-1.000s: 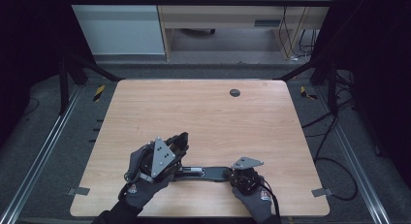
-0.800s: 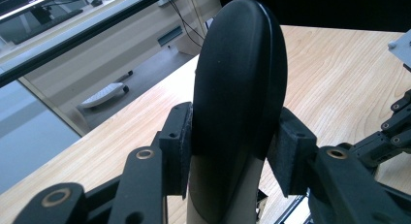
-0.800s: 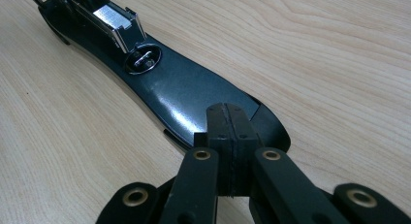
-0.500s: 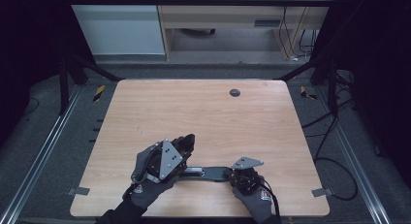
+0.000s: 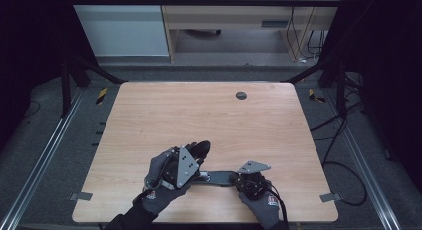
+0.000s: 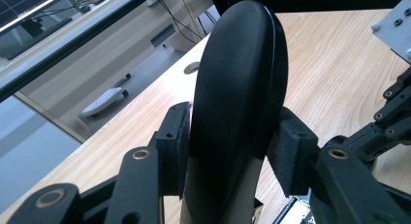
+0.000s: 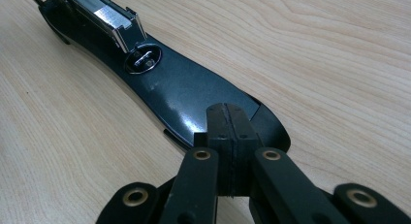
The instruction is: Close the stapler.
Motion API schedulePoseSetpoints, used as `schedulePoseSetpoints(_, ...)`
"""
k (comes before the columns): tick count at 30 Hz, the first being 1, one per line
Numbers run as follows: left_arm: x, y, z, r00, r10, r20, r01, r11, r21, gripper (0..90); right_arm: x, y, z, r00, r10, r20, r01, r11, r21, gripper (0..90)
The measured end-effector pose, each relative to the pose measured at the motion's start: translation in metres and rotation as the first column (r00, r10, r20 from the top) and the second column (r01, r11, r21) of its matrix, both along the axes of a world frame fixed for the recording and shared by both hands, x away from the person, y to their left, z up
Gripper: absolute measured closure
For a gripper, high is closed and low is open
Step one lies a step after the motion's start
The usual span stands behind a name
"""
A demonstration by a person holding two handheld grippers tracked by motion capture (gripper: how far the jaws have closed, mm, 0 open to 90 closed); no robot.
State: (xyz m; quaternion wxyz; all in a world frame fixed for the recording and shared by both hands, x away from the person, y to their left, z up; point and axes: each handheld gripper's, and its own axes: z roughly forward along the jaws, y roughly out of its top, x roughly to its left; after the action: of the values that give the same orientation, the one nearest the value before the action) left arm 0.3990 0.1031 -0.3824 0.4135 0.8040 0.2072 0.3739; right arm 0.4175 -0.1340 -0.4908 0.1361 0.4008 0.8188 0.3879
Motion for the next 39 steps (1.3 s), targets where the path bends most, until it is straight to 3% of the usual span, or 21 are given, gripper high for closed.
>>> schedulePoseSetpoints(39,0.003,-0.028,-0.021,0.9987,-0.051,0.005,0.050,0.9947,0.090,51.3,0.000,0.000,0.000,1.0000,0.002,0.003,-0.002,1.000,0.001,90.0)
